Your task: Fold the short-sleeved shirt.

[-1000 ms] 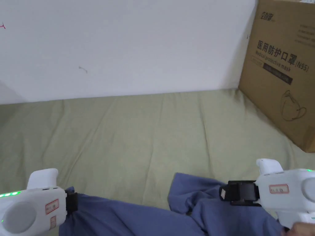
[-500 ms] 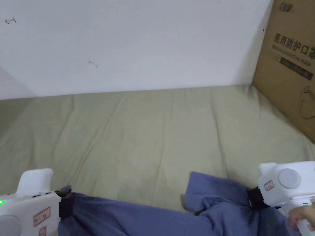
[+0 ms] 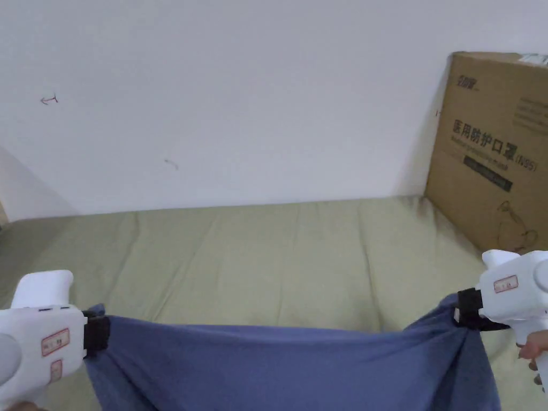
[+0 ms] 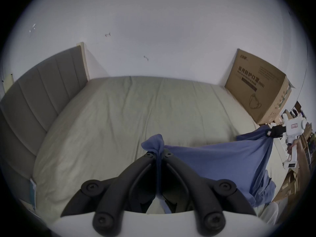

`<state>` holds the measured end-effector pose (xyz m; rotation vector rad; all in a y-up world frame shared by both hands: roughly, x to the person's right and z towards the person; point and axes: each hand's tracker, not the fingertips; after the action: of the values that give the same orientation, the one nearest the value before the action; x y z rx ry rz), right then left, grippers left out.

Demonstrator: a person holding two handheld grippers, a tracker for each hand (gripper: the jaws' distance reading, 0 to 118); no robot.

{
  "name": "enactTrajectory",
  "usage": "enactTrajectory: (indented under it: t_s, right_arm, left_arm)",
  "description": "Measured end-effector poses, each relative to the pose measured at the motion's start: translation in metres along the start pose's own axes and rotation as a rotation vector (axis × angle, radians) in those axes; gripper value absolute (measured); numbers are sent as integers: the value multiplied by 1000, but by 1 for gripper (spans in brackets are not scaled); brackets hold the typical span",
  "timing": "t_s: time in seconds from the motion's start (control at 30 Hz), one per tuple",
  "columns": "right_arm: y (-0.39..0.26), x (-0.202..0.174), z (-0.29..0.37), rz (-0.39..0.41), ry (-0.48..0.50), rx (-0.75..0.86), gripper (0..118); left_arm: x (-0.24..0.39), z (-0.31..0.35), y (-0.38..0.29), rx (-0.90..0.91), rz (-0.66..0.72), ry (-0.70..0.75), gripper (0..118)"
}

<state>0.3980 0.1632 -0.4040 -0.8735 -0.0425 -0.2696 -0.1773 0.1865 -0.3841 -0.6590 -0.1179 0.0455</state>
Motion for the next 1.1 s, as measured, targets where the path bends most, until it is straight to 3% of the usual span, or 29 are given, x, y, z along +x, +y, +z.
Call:
enactTrajectory:
  t_s: [0.13,0.27,0.4,0.5,0.63,0.8,0.93,1.1]
  right_arm:
    - [38,-16,69,-41,42,116,2]
    - [92,-47,135,50,-8,211,2]
    - [143,-72,189,-3,59,309,2]
    - [179,-97,219,10,11,349,2]
    - [223,-123,252,4,68,425,2]
    - [275,-157,284,-25,85,539,2]
    - [299,-192,311,74,9,616,2]
    - [291,-205,311,81,44,625,2]
  left_arm:
    - [7,40,44,91,-41,36,3]
    - [11,76,112,180,-54,26,3]
    - [13,104,179,301,-62,113,3]
    - [7,115,227,316,-52,112,3]
    - [8,133,287,373,-125,223,3]
    - [-7,148,356,452,-91,259,3]
    - [-8,164,386,539,-93,315,3]
    - [-17,160,391,580,-92,380,3]
